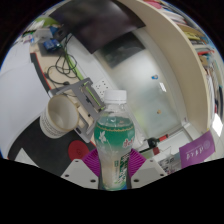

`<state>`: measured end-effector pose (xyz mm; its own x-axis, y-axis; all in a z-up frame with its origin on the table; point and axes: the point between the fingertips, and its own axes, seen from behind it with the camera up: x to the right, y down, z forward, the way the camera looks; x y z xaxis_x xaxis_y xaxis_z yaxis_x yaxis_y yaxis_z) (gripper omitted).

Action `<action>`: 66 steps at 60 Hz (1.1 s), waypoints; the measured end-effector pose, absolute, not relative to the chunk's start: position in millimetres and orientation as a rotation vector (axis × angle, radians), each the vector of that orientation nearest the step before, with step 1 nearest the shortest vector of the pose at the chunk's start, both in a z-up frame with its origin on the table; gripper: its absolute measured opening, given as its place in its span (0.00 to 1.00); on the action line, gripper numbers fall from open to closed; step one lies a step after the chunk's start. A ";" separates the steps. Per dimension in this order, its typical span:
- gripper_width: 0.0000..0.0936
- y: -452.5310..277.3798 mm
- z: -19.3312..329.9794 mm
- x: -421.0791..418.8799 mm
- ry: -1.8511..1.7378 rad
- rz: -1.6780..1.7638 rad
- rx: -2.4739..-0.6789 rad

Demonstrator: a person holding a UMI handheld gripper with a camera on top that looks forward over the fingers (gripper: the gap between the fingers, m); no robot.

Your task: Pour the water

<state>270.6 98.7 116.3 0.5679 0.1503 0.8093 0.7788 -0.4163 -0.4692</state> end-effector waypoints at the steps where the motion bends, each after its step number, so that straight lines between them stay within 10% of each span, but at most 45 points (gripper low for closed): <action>1: 0.34 101.2 116.1 272.4 -0.793 -0.906 -1.888; 37: 0.34 153.6 147.5 268.5 -1.703 -1.662 -1.411; 51: 0.34 145.8 137.8 252.9 -1.660 -1.558 -1.468; 66: 0.35 121.4 141.2 243.1 -0.953 -0.864 -1.912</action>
